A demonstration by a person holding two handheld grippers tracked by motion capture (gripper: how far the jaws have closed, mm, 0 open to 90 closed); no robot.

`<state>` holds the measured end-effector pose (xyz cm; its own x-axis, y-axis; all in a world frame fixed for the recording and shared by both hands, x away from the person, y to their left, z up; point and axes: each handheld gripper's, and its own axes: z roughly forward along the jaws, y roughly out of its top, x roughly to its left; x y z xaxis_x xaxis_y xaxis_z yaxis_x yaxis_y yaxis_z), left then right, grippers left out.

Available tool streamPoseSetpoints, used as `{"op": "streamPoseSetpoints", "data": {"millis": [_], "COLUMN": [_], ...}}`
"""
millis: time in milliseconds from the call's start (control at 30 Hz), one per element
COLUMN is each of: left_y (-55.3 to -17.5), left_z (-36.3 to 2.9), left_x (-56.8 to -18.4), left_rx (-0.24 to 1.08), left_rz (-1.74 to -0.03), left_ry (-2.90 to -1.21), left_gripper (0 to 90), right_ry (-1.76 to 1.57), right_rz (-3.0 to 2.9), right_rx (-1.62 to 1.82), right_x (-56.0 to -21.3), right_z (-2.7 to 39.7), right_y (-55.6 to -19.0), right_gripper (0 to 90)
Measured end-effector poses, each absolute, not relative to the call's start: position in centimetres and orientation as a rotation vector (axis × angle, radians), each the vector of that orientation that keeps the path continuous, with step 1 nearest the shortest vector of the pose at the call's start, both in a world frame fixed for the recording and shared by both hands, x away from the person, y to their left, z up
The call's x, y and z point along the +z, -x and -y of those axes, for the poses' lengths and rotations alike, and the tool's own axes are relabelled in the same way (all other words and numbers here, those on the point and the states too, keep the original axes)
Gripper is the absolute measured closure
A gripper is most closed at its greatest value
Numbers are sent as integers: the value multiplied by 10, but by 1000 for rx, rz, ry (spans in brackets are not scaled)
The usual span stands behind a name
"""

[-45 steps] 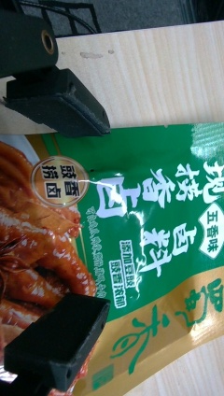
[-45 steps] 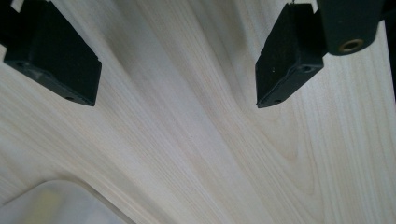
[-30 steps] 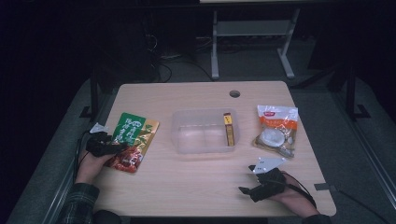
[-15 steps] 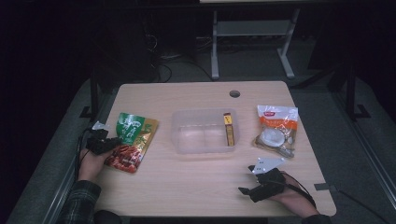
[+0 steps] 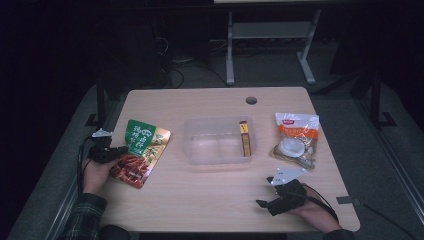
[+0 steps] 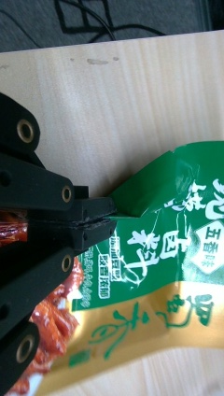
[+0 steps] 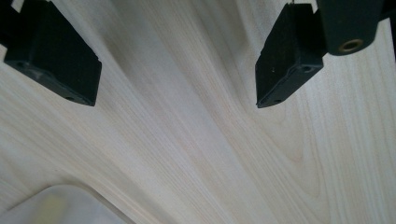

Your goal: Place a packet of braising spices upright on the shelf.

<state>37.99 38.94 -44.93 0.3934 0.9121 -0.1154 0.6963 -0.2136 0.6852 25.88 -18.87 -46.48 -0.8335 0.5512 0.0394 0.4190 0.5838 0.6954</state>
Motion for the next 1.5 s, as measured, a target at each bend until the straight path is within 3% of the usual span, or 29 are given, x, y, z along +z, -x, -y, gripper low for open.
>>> {"op": "streamPoseSetpoints", "data": {"millis": [800,1500], "left_y": [-350,-334], "left_z": [-393,-352], "left_x": [-394,-361], "left_rx": [386,318], "left_rz": [-1180,-981], "left_ry": [-1854,-1870], "left_gripper": [900,900], "right_ry": [-875,-933], "right_rz": [-2622,-2626], "right_rx": [1088,1175], "right_x": [-463,-455], "right_z": [186,180], "right_y": [-262,-264], "right_gripper": [142,141]}}
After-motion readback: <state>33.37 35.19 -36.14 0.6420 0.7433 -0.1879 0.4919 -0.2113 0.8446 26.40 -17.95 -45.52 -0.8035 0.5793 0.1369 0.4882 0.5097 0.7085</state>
